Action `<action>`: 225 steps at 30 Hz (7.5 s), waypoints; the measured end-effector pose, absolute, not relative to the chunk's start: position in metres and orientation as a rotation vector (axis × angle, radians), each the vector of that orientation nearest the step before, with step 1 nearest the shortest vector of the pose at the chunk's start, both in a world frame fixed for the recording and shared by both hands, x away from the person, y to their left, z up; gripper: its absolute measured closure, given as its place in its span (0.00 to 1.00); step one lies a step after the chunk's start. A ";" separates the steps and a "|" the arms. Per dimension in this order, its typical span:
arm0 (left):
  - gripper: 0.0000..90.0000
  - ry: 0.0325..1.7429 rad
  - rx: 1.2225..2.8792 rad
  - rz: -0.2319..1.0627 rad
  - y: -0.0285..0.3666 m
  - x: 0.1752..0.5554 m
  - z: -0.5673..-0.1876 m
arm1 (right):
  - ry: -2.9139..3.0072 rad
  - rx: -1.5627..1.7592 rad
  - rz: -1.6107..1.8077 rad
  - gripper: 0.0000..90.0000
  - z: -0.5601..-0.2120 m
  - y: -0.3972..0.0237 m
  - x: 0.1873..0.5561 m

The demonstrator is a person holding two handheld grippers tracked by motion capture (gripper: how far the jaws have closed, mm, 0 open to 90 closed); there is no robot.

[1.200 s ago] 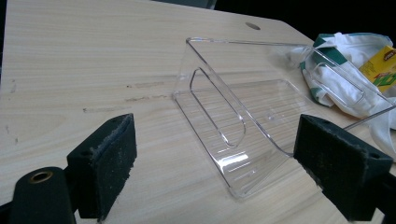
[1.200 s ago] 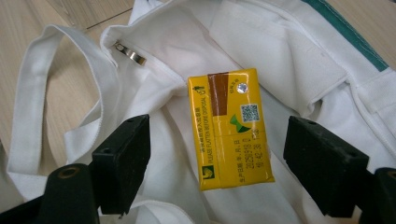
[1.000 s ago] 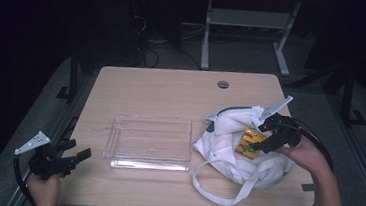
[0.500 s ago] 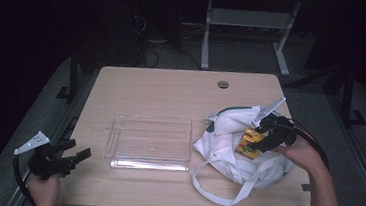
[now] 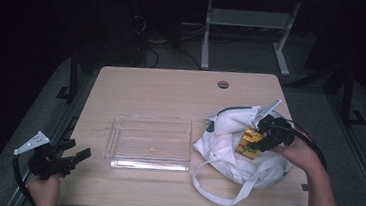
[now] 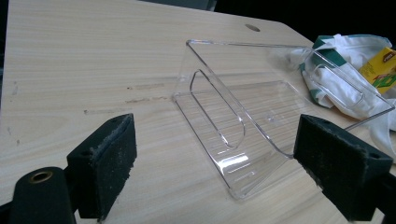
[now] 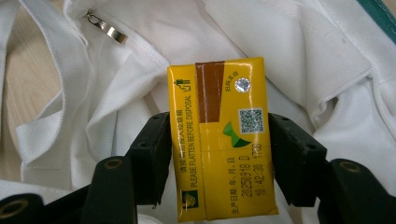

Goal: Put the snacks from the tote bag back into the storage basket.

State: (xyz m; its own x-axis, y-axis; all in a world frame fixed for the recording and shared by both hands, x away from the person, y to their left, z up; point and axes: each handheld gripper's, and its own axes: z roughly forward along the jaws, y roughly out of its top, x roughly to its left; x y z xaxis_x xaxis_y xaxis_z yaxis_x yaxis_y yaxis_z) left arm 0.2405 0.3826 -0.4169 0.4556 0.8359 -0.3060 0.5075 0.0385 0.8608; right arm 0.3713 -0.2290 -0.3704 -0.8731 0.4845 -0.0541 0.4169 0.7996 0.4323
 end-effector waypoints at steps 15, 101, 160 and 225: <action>0.14 1.192 1.616 0.374 0.383 0.240 -0.417 | 2.819 0.695 0.600 0.51 -0.374 -0.227 0.373; 0.14 1.190 1.607 0.378 0.384 0.241 -0.416 | 2.843 0.472 0.747 0.58 -0.266 -0.170 0.390; 0.14 1.183 1.611 0.370 0.382 0.241 -0.417 | 2.874 0.243 0.794 0.58 -0.244 -0.087 0.416; 0.14 1.186 1.594 0.369 0.385 0.239 -0.416 | 2.961 0.053 0.775 0.58 -0.284 0.001 0.441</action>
State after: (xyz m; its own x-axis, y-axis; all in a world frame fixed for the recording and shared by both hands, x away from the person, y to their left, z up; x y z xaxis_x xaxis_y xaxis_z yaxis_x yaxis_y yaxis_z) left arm 0.2391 0.3852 -0.4165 0.4582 0.8288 -0.3212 0.4997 0.0587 0.8642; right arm 0.4407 0.0014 -0.2837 -0.9962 0.0540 -0.0687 0.0134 0.8714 0.4904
